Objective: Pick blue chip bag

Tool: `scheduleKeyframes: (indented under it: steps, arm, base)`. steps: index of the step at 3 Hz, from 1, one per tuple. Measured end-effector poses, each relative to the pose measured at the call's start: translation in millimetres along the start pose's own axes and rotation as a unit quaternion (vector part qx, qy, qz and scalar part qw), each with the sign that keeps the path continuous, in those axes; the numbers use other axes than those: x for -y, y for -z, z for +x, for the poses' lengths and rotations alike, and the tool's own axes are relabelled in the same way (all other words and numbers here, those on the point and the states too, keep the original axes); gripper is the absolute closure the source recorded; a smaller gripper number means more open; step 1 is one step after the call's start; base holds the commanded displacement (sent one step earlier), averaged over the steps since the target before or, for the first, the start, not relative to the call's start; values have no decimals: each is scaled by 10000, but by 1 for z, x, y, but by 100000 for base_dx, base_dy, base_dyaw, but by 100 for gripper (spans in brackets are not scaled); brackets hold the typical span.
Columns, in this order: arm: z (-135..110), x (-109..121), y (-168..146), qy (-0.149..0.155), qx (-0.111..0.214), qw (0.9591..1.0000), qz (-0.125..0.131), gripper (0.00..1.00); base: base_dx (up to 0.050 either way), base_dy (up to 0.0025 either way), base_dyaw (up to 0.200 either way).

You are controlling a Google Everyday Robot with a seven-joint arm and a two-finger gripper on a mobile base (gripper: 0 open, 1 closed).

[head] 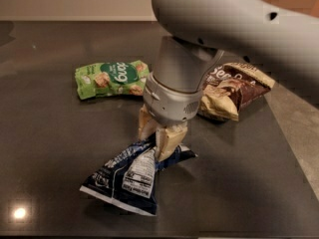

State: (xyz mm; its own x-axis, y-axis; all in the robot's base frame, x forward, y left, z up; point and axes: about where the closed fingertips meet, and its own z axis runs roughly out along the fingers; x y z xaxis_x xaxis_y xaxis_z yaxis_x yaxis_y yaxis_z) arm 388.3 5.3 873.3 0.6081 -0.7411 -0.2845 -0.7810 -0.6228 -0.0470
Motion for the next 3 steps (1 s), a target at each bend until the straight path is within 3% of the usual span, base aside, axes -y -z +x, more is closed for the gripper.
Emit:
scheduleKeyframes:
  steps: [1, 2, 3]
  arm:
    - [-3, 4, 34, -69, 221, 9997, 93, 100]
    - [-15, 8, 66, -10, 461, 9987, 211, 100]
    - [-29, 19, 103, 53, 607, 9969, 497, 100]
  base:
    - [0, 0, 0]
    - [0, 0, 0]
    - [0, 0, 0]
